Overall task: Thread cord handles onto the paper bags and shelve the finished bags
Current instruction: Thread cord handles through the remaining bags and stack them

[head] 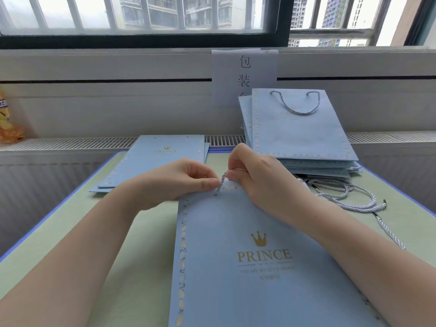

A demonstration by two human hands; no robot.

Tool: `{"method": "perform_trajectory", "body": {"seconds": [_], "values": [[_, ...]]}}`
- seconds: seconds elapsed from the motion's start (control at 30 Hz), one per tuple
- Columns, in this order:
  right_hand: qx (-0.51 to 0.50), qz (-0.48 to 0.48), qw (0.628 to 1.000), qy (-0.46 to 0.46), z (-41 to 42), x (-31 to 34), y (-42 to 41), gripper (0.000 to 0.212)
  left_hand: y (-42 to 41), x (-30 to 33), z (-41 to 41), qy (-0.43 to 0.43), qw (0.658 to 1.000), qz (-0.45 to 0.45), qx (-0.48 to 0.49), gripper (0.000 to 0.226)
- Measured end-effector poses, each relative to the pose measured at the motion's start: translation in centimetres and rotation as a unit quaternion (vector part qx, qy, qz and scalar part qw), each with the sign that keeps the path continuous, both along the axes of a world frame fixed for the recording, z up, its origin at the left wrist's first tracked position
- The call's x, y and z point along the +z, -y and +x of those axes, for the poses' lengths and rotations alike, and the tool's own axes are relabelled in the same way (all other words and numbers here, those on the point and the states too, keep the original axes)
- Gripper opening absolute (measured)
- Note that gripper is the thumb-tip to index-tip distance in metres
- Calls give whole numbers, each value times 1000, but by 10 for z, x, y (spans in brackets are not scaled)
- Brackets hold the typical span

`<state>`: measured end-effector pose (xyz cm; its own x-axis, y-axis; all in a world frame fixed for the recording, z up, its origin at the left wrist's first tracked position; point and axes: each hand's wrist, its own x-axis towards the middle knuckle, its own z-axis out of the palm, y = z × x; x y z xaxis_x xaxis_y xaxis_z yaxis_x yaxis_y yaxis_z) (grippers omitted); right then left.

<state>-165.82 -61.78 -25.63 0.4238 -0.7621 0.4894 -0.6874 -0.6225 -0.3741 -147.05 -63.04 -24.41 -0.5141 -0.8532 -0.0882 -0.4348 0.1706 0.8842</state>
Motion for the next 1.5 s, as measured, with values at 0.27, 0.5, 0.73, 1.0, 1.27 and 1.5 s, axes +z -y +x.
{"method": "perform_trajectory", "body": {"seconds": [0.27, 0.5, 0.73, 1.0, 1.27, 1.5], "values": [[-3, -33, 997, 66, -4, -2, 6, 5, 1, 3, 7, 5, 1000, 11, -20, 15], [-2, -59, 973, 224, -8, 9, 4, 10, 4, 2, 12, 77, 997, 1, 6, 20], [-31, -130, 915, 381, -22, 25, 7, 15, 9, 1, 21, 194, 979, -14, 62, 21], [14, -55, 928, 368, -17, 19, 7, 20, 15, -15, -1, 223, 946, -207, 111, 22], [68, 32, 943, 323, -7, 15, 2, 28, 11, -42, -34, 190, 944, -268, 31, 24], [-107, -255, 936, 218, -24, 20, 5, 22, 11, -41, -34, 239, 946, -214, 53, 31]]}}
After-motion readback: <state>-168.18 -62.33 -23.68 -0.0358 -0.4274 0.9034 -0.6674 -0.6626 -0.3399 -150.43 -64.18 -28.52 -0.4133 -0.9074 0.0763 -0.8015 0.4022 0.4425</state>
